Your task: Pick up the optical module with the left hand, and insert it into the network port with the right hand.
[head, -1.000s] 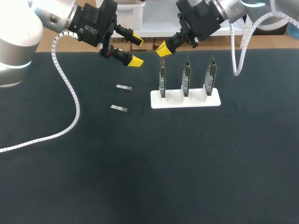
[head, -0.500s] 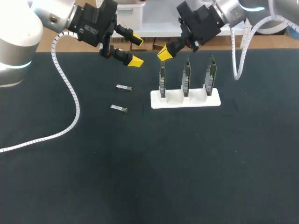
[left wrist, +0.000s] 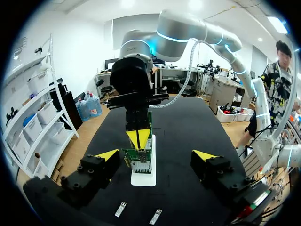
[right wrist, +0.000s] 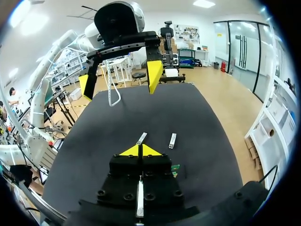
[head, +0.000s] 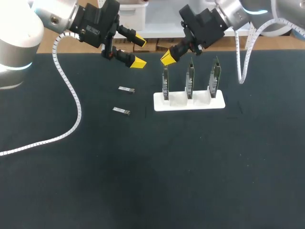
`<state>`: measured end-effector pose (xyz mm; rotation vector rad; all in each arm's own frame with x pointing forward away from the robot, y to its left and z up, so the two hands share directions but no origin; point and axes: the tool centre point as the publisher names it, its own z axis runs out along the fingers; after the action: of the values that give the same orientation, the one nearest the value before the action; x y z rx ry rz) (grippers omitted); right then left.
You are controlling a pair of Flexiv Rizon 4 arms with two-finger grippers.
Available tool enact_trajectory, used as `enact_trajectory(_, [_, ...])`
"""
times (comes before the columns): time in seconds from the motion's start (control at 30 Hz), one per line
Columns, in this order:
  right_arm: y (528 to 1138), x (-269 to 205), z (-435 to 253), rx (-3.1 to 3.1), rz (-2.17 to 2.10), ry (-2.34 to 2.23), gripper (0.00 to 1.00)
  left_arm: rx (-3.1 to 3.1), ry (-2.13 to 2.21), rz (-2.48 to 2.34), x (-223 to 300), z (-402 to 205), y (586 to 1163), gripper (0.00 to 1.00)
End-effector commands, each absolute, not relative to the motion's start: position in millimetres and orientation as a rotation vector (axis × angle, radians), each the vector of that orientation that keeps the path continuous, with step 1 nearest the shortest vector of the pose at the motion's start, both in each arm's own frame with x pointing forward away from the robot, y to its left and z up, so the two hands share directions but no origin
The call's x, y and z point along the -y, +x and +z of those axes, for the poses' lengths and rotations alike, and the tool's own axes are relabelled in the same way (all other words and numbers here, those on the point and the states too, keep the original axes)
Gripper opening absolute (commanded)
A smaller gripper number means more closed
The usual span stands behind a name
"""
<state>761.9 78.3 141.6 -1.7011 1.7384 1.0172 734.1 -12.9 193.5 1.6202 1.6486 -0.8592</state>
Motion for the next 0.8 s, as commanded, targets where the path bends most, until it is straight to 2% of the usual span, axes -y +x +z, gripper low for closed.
enact_trajectory(0.03, [763, -79, 133, -1.747, 1.018, -1.702, 0.0, -1.655, 1.623, -0.858, 13, 194, 734, 1.0])
enact_trajectory(0.8, [763, -78, 155, -1.68, 1.032, -1.679, 0.0, -1.655, 1.623, -0.858, 13, 194, 734, 1.0])
